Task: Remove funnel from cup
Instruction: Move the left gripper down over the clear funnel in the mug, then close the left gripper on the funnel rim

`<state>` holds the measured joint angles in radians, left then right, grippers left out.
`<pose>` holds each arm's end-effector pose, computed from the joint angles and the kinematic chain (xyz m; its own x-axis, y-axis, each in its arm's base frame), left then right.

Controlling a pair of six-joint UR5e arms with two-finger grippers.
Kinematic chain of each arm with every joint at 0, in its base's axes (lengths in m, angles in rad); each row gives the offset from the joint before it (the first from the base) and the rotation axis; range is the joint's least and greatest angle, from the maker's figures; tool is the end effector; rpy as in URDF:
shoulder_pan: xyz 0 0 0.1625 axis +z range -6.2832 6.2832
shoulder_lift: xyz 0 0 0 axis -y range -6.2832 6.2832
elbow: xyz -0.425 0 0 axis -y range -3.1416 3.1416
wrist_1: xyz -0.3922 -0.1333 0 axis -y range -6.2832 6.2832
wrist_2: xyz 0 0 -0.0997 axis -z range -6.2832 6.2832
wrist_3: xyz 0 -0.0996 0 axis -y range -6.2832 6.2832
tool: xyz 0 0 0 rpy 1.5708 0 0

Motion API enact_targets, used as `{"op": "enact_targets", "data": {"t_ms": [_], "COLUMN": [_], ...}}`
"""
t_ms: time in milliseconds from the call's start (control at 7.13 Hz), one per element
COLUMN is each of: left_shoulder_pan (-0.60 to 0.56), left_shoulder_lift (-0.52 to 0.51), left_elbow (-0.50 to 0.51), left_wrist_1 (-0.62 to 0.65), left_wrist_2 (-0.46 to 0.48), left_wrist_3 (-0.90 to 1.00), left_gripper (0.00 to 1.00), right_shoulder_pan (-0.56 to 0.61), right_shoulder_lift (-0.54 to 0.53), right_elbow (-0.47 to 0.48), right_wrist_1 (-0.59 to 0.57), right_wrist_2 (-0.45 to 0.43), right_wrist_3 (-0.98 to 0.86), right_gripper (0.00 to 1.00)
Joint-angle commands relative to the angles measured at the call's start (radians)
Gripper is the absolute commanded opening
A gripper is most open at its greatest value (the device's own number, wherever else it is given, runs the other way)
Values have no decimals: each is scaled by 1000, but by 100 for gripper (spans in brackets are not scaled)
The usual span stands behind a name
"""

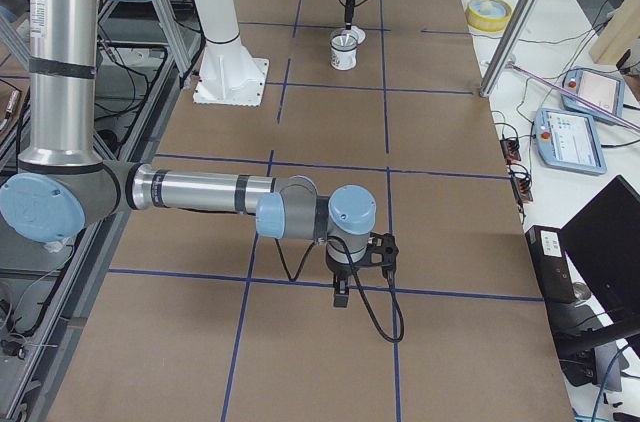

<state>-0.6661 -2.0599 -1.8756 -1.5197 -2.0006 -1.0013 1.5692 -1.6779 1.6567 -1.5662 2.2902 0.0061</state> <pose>0.4223 -0.4487 0.2573 0.6711 0.0960 -0.7351 -0.0258 0.9940 0.1062 0.0670 -0.4452 0.6699 0.7522 0.0158 0.6587 -0.0030 0.9998 -0.0206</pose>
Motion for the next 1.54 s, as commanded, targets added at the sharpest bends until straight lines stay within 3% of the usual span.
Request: {"op": "enact_targets", "data": {"t_ms": [0, 140, 561, 841, 1402], "left_shoulder_pan": [31, 33, 54, 54, 43], "left_shoulder_lift": [0, -3, -9, -9, -5], "left_elbow": [10, 12, 19, 10, -26], "left_wrist_1": [-4, -4, -4, -4, 0], "left_wrist_2": [16, 16, 14, 14, 8], "left_wrist_3": [-16, -22, -30, -30, -28], "left_gripper": [70, 55, 36, 0, 0], "right_shoulder_pan": [0, 0, 0, 0, 0], "right_shoulder_lift": [0, 0, 0, 0, 0], "right_elbow": [0, 0, 0, 0, 0], "right_wrist_1": [0, 0, 0, 0, 0], "right_wrist_2": [0, 0, 0, 0, 0], "right_wrist_3": [0, 0, 0, 0, 0], "right_gripper": [100, 100, 100, 100, 100]}}
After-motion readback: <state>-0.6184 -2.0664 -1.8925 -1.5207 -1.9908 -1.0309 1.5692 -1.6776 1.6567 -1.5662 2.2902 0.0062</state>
